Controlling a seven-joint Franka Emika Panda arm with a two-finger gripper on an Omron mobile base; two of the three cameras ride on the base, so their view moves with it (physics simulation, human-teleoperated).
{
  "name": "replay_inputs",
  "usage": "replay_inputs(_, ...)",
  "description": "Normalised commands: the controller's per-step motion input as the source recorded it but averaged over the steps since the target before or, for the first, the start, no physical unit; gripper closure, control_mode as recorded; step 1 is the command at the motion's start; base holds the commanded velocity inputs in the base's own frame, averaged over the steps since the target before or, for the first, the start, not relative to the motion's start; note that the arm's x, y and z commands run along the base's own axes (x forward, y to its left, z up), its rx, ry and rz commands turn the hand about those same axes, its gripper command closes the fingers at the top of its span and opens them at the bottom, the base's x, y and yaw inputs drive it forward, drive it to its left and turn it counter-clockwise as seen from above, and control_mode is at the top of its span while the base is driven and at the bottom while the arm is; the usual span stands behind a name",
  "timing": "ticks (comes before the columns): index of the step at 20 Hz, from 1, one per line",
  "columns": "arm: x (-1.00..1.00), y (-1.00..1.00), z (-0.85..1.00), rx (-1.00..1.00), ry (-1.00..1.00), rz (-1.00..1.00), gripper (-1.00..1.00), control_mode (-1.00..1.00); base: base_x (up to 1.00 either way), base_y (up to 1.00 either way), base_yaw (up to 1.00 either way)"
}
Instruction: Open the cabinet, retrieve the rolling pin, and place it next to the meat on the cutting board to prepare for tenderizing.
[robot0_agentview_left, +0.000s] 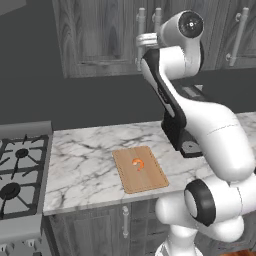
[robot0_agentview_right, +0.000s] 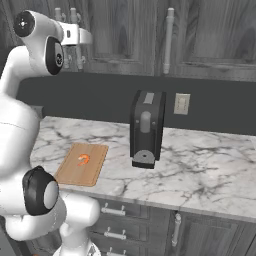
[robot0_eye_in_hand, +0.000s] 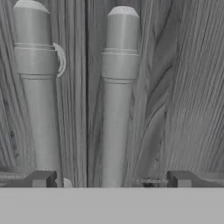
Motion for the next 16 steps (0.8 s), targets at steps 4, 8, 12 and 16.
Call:
replay_inputs(4,0.62,0.0,0.16,0.0,0.03,0.0,-1.0,-1.0,0.0,0.0,0.0)
replay_inputs(8,0.64,0.0,0.08,0.0,0.03,0.0,-1.0,-1.0,0.0,0.0,0.0)
replay_inputs(12,0.7,0.08,0.0,0.0,0.02,0.0,1.0,-1.0,0.0,0.0,0.0)
replay_inputs(16,0.19,0.05,0.0,-0.01,0.02,0.0,1.0,-1.0,0.0,0.0,0.0)
